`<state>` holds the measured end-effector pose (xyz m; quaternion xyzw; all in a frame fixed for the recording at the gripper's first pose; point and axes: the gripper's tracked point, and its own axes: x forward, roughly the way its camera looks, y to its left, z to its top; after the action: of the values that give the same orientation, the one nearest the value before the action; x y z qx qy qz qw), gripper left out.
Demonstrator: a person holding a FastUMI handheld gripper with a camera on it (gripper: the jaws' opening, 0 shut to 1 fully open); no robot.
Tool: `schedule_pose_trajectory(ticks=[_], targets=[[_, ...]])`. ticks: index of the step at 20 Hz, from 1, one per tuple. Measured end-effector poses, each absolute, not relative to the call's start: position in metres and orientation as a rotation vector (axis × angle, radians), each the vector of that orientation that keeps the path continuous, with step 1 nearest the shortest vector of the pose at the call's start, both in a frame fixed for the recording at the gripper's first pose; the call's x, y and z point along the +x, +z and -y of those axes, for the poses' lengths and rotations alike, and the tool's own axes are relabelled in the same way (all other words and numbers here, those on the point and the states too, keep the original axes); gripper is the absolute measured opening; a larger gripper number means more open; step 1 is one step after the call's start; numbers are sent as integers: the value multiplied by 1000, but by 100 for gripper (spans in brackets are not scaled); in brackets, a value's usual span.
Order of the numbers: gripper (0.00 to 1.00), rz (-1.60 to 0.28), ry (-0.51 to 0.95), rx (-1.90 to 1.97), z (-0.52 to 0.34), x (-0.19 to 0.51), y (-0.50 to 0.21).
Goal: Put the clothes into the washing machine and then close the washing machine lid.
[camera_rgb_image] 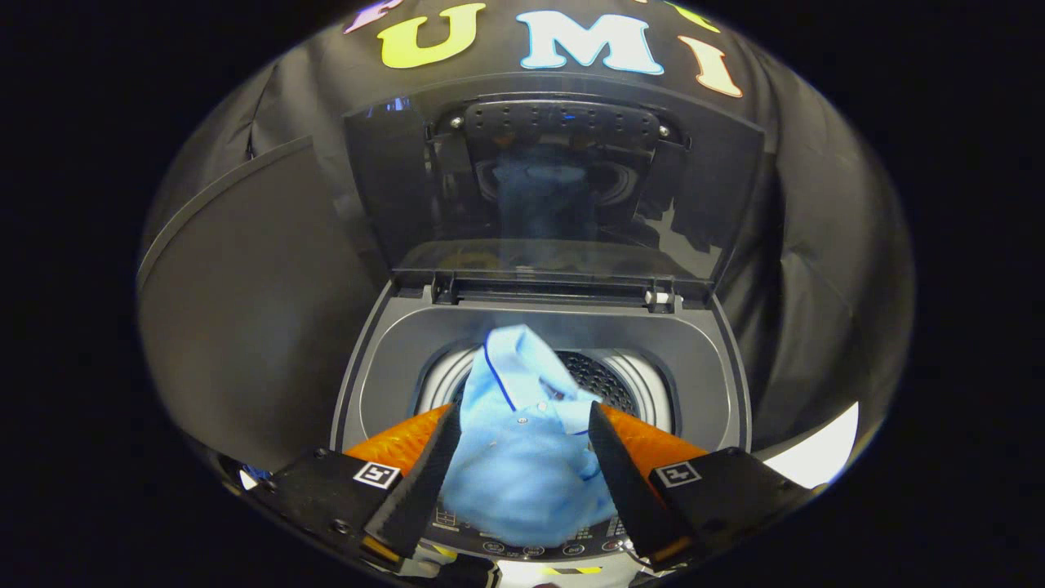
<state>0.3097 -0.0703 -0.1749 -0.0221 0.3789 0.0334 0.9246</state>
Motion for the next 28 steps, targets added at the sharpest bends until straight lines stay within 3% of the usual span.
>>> schedule_pose_trajectory(ticks=[7, 11, 21, 28], targets=[[98, -721, 62, -23, 69, 294, -154], [98, -589, 82, -57, 62, 296, -109], [97, -270, 111, -33, 41, 331, -4], [97, -174, 109, -21, 36, 382, 41]])
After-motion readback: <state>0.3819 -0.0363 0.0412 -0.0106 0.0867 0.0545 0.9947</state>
